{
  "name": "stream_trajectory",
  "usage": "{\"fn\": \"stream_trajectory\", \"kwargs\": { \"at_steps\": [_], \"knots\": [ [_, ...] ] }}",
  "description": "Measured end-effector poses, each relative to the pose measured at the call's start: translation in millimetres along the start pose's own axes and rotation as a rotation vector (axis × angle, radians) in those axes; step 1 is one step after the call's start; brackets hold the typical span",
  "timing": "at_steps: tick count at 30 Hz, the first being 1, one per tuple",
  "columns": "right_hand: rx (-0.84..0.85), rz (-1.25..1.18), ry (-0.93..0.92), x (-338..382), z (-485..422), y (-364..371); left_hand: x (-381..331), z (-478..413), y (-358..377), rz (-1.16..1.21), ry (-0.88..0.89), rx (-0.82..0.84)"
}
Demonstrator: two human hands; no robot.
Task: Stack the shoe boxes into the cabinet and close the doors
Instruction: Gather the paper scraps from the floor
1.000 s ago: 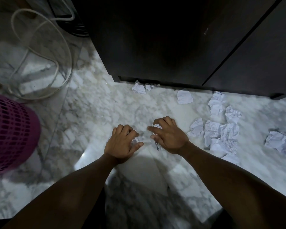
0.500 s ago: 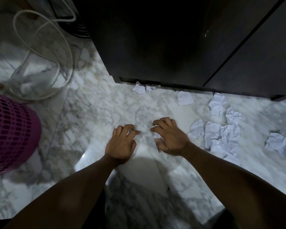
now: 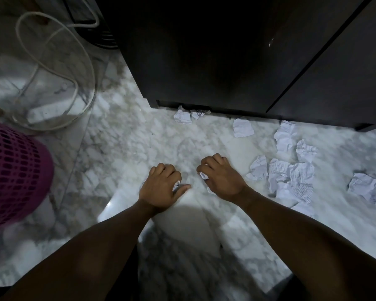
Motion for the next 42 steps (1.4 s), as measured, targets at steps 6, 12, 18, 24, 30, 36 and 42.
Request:
{"fn": "stream_trajectory", "kwargs": {
  "at_steps": [6,12,18,24,30,36,42],
  "knots": [
    [-0.025,-0.087,0.156,-11.9,-7.2,9.0,2.0,-25.3,-3.6,-0.02,-0.025,0.018],
    [-0.186,-0.328,0.367,-9.2,-12.2,-6.5,4.7,-33.1,-13.1,0.036,-0.148,0.038],
    [-0.25,-0.53,0.628,-14.6,-2.5,-22.1,3.1,-39.5,-21.4,0.168,-0.345,0.081],
    [-0.391,-0.612,0.772,-10.8,9.1,-63.7,-18.5,-55.0,-56.7,0.257,-0.419,0.042],
    [-0.551,-0.549,0.768,5.1,31.0,-157.4,-70.3,-83.2,-131.9,0.268,-0.338,-0.078],
    [-0.747,-0.397,0.696,27.2,78.4,-293.7,-161.9,-116.7,-227.2,0.346,-0.169,-0.233],
    [-0.955,-0.269,0.697,42.1,154.2,-436.0,-293.9,-154.8,-321.9,0.39,0.069,-0.374]
  ]
}}
Point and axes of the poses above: each hand's wrist, its own z-axis away from the middle knuckle, its own y-axis out of the palm, x = y × z, the point moved 5 cm from there along -z, towards the middle knuckle, and after that the axes turned 4 degrees about -z, right-handed, at the moved point
